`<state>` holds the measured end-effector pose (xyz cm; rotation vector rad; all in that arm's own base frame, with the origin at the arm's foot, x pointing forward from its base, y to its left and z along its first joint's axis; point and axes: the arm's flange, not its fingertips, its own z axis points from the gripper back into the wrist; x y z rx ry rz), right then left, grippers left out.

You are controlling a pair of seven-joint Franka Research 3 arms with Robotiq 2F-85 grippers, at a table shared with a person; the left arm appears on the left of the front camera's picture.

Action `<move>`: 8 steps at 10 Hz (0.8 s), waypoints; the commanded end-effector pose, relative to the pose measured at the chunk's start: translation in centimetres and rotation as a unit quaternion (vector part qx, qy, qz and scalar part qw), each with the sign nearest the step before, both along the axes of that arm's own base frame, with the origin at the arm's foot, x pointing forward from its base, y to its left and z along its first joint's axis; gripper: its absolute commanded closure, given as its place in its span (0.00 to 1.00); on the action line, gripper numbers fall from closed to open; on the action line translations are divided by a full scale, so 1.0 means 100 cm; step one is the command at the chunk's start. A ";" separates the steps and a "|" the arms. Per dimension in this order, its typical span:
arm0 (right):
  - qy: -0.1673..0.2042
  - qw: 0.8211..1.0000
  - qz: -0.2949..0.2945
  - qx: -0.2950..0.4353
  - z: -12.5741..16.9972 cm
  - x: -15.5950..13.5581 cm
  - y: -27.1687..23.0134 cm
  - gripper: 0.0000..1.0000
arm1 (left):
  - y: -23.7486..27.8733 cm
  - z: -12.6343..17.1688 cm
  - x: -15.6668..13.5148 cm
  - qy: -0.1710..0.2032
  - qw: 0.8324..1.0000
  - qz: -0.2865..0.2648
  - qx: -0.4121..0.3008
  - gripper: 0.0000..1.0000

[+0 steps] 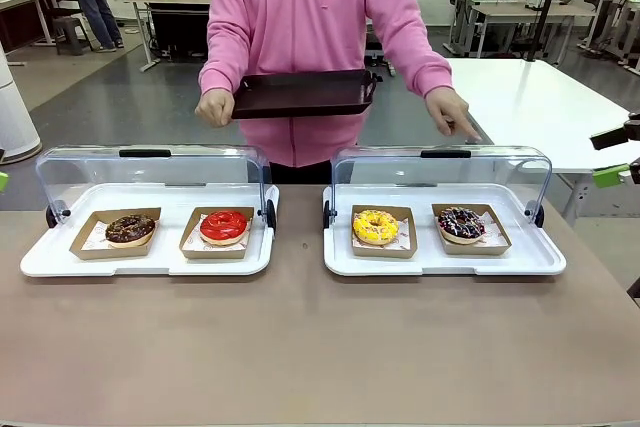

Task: Provide the desired donut to the person.
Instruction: Pick up and lift the Paper togo box containing the Donut pointed at by the person.

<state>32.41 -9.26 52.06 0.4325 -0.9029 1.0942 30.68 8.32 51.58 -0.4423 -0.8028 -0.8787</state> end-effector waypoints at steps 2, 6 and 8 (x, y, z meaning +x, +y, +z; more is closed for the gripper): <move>-0.007 1.000 0.007 0.005 -0.001 0.003 -0.001 0.00 | 0.001 -0.001 0.001 -0.002 1.000 -0.005 -0.006 0.00; -0.007 1.000 0.007 0.005 -0.001 0.003 -0.001 0.00 | 0.001 -0.001 0.001 -0.002 1.000 -0.005 -0.006 0.00; -0.007 1.000 0.007 0.005 -0.001 0.003 -0.001 0.00 | 0.001 -0.001 0.001 -0.002 1.000 -0.005 -0.006 0.00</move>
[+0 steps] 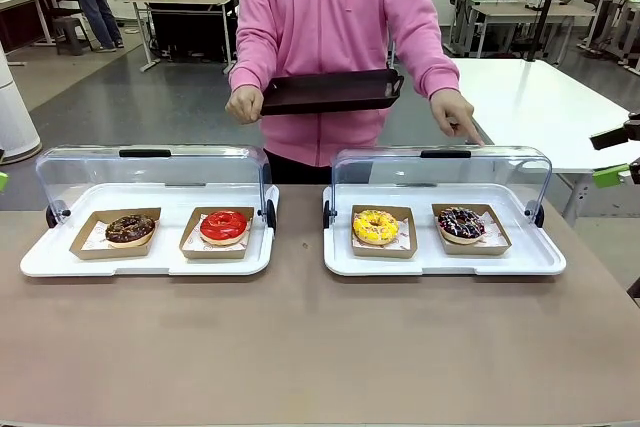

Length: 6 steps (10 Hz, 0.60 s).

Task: Provide the desired donut to the person.
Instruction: Pick up and lift the Paper togo box containing the Donut pointed at by the person.

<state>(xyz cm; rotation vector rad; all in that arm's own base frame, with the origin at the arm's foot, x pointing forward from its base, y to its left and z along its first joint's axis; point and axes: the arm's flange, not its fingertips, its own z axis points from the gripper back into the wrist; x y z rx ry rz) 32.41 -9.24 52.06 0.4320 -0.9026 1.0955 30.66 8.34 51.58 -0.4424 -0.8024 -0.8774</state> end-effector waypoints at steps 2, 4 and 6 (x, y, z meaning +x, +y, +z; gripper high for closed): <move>-0.007 1.000 0.007 0.006 -0.001 0.003 -0.001 0.00 | 0.001 -0.001 0.001 -0.002 1.000 -0.006 -0.006 0.00; -0.007 1.000 0.007 0.006 -0.001 0.003 -0.001 0.00 | 0.001 -0.001 0.001 -0.002 1.000 -0.006 -0.006 0.00; -0.007 1.000 0.007 0.006 -0.001 0.003 -0.001 0.00 | 0.001 -0.001 0.001 -0.002 1.000 -0.006 -0.006 0.00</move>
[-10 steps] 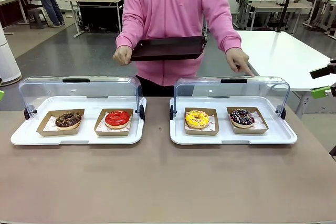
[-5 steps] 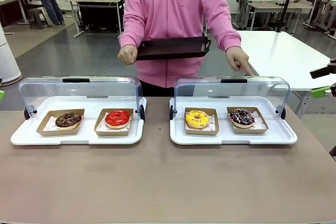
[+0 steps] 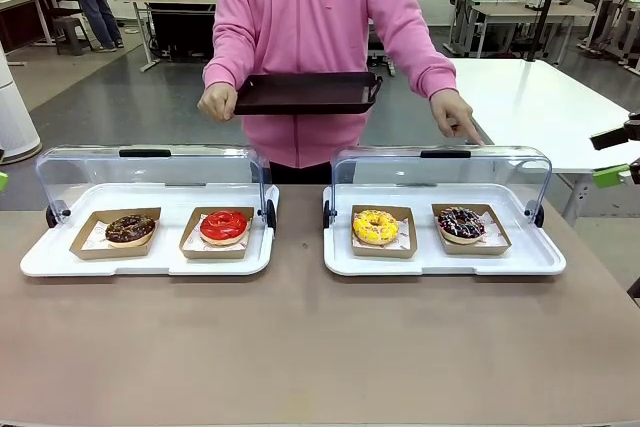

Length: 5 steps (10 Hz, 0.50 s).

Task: Provide the desired donut to the person.
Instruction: Pick up and lift the Paper togo box containing the Donut pointed at by the person.

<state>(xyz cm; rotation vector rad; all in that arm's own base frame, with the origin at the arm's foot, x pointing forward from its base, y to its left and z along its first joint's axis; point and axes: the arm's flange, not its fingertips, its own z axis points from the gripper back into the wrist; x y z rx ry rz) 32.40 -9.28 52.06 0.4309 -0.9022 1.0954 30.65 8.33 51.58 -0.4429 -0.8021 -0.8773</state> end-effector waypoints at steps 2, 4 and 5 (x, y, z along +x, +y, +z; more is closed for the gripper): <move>0.000 1.000 0.000 0.000 0.000 0.000 0.000 0.00 | 0.001 -0.001 0.001 -0.002 1.000 -0.006 -0.006 0.00; -0.020 0.996 0.013 -0.087 0.002 0.006 0.040 0.00 | 0.001 -0.001 0.001 -0.002 1.000 -0.006 -0.006 0.00; -0.024 0.991 0.017 -0.134 -0.002 0.013 0.063 0.00 | 0.001 -0.001 0.001 -0.002 1.000 -0.006 -0.006 0.00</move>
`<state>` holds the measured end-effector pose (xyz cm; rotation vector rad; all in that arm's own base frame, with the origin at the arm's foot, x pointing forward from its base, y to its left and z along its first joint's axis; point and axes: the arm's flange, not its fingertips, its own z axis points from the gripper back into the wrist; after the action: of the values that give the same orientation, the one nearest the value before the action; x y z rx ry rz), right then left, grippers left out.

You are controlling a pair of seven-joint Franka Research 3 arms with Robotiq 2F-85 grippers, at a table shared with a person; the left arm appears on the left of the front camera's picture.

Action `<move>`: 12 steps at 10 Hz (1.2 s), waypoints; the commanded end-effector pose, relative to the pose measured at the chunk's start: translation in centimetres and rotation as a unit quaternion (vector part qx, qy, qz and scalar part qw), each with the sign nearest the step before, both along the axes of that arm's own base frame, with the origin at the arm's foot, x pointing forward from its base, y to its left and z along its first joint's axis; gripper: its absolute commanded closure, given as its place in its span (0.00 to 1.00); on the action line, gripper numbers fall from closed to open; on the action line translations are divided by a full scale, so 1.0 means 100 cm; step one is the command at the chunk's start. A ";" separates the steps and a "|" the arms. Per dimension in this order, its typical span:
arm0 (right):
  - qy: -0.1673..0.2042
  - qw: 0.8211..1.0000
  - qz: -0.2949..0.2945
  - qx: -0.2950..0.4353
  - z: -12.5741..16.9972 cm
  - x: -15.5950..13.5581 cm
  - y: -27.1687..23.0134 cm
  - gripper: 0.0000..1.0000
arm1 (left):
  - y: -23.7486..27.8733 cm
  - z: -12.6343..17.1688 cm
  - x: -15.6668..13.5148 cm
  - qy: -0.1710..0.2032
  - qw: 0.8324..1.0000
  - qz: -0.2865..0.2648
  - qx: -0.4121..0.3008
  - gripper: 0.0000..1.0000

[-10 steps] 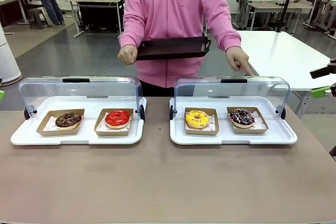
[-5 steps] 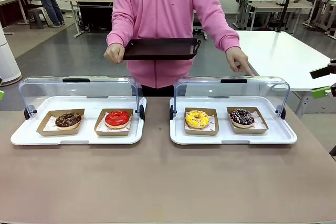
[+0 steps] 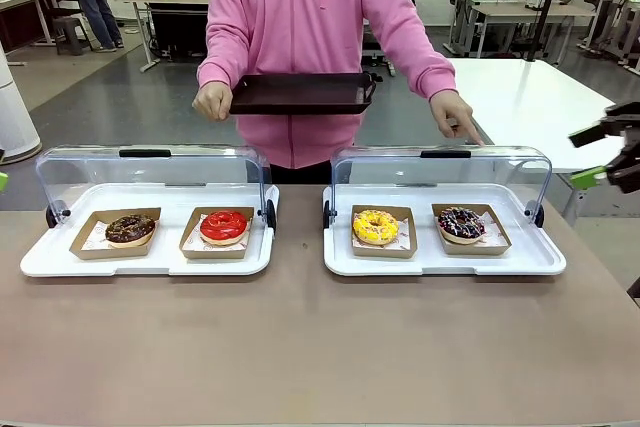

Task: Provide the desired donut to the person.
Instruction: Pick up and lift the Paper togo box containing the Donut pointed at by the person.

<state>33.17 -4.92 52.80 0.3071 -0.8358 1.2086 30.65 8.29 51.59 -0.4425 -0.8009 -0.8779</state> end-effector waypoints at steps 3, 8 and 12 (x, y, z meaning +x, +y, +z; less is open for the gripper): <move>0.000 0.984 0.009 -0.177 -0.052 0.039 0.076 0.00 | 0.001 -0.001 0.001 -0.003 1.000 -0.005 -0.007 0.00; -0.025 0.956 0.043 -0.289 -0.142 0.094 0.099 0.00 | 0.001 -0.001 0.001 -0.003 1.000 -0.005 -0.007 0.00; 0.021 0.948 0.066 -0.312 -0.171 0.113 0.093 0.00 | 0.001 -0.001 0.001 -0.003 1.000 -0.005 -0.007 0.00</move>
<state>43.93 4.70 35.02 -0.1347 -0.3941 1.5083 30.71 8.19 51.57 -0.4507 -0.8014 -0.8717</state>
